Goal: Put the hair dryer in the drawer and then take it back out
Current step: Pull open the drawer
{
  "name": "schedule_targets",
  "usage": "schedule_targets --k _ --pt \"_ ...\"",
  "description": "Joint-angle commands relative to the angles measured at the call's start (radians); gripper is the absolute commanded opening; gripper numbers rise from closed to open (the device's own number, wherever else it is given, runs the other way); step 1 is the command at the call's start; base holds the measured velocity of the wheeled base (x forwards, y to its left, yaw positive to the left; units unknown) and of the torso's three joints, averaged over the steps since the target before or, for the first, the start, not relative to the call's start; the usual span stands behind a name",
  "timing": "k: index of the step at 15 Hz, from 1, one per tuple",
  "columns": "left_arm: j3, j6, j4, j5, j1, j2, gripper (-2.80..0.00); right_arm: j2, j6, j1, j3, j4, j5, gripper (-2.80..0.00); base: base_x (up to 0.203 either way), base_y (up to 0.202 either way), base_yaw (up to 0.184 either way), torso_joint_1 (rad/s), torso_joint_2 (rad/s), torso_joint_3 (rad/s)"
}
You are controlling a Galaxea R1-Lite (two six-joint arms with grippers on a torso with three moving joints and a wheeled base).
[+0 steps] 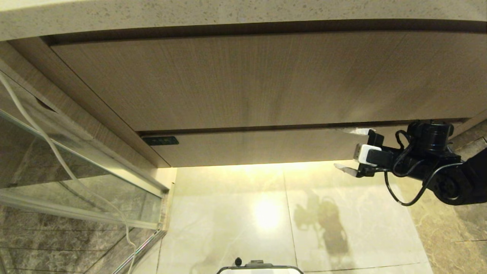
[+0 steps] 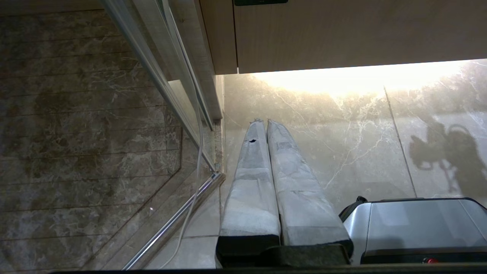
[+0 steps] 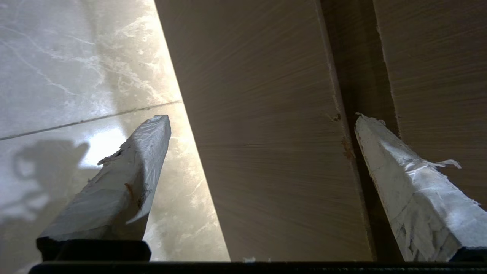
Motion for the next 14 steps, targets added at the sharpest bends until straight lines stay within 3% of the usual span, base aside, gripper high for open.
schedule_targets --k 1,6,14 --pt "0.000 0.000 0.000 0.000 0.000 0.000 -2.80 0.018 -0.007 0.002 -0.021 -0.006 0.004 0.00 0.000 0.000 0.000 0.000 0.00 0.000" --pt "0.000 0.000 0.000 0.000 0.000 0.000 -2.80 0.066 0.004 0.002 -0.105 -0.004 -0.027 0.00 0.000 0.000 0.000 0.000 0.00 0.000" --pt "0.000 0.000 0.000 0.000 0.000 0.000 -2.80 0.095 0.014 0.003 -0.121 0.004 -0.071 0.00 0.000 0.000 0.000 0.000 0.00 0.000"
